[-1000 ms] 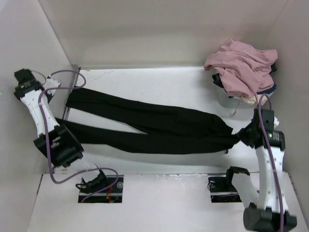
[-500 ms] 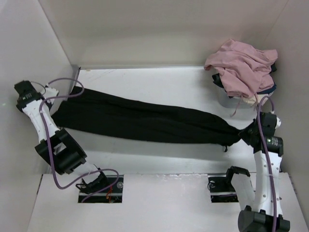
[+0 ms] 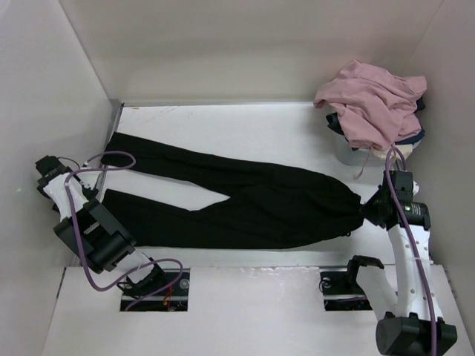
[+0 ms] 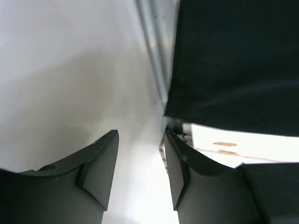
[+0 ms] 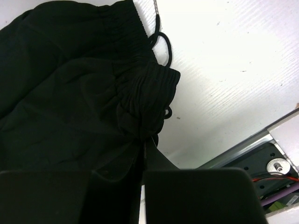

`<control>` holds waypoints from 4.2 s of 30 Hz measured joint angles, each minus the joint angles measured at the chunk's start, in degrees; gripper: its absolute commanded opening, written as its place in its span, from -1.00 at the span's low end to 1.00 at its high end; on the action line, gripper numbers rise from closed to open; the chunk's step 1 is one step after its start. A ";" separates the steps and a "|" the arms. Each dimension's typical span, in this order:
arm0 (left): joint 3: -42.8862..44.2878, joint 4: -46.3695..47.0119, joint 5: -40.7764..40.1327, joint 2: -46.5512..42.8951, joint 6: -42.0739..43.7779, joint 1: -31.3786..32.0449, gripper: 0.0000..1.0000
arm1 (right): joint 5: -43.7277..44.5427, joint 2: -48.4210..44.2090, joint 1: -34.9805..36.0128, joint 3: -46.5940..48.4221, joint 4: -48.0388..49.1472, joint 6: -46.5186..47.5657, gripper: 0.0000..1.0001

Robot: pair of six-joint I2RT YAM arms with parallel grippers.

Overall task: Fold and stack the trousers
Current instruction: Fold the trousers

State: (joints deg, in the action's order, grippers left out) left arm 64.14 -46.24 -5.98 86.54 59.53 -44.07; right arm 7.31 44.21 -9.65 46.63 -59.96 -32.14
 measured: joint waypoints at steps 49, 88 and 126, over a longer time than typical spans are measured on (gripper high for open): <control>15.54 -1.16 6.05 22.03 -13.94 12.13 -1.00 | 3.87 0.94 4.28 0.02 0.04 0.48 -0.90; 73.18 9.29 -4.17 55.78 -8.00 26.43 -0.88 | 8.57 30.40 2.97 12.70 15.91 12.07 -0.85; 56.39 8.72 12.87 50.86 -31.67 20.31 1.00 | 3.15 10.08 26.58 -5.35 5.62 -30.97 1.00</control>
State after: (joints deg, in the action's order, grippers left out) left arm 120.53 -37.52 6.90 137.40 27.86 -23.77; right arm 10.46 54.28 16.93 41.28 -54.35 -63.11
